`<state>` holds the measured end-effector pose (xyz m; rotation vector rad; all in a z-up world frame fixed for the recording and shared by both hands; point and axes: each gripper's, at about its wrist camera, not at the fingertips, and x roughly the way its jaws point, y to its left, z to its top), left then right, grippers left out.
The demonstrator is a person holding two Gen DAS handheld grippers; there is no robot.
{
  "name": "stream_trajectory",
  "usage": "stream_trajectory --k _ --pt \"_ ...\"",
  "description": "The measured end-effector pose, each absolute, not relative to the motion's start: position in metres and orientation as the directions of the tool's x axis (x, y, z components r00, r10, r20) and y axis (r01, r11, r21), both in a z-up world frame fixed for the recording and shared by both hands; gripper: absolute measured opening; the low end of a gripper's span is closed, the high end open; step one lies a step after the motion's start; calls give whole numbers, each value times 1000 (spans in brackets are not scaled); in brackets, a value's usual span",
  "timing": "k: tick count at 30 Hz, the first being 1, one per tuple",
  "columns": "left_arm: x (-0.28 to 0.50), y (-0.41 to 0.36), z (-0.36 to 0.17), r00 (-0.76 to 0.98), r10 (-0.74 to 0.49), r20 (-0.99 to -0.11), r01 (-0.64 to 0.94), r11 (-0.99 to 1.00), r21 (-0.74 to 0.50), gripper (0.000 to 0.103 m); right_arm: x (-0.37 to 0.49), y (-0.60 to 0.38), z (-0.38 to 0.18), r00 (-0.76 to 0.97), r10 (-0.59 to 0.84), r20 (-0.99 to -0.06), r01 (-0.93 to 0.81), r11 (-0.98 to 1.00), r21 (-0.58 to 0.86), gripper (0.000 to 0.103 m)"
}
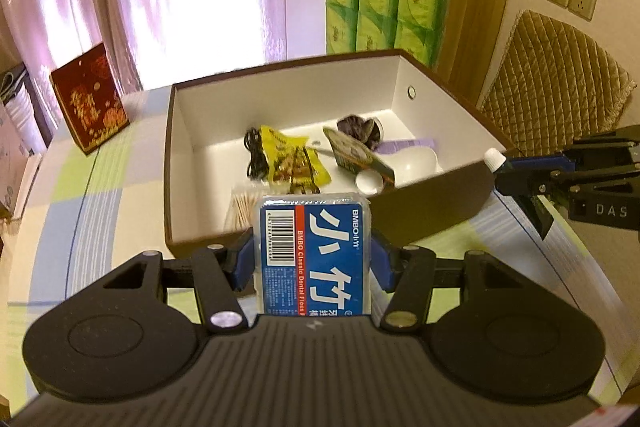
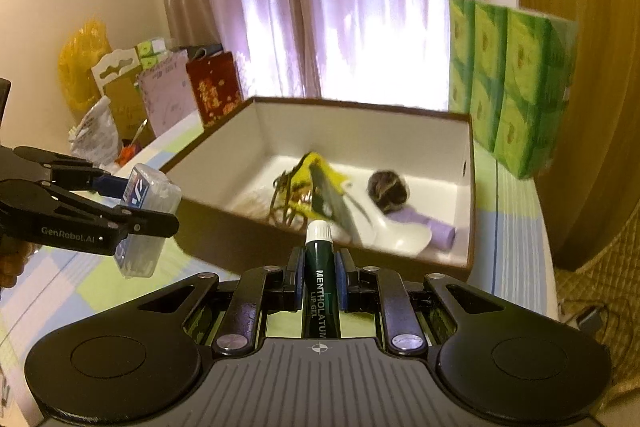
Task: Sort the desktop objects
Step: 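Carry the floss box in the left tool and tube in the right tool over the box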
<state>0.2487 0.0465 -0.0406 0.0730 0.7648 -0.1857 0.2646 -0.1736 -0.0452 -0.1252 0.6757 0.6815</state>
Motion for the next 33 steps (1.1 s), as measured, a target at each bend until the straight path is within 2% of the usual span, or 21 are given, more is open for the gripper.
stream_trajectory --k 9,16,33 --pt "284 56 -22 741 -128 -659 200 979 34 52 302 -165 -27 601 554 -576 -624 775 94 13" --pt "320 67 -16 756 -100 -646 179 982 57 52 341 -159 -24 603 548 -580 -613 784 104 13" --pt "403 85 -40 719 -58 -692 151 986 75 52 420 -147 -43 596 490 -637 -587 806 71 13"
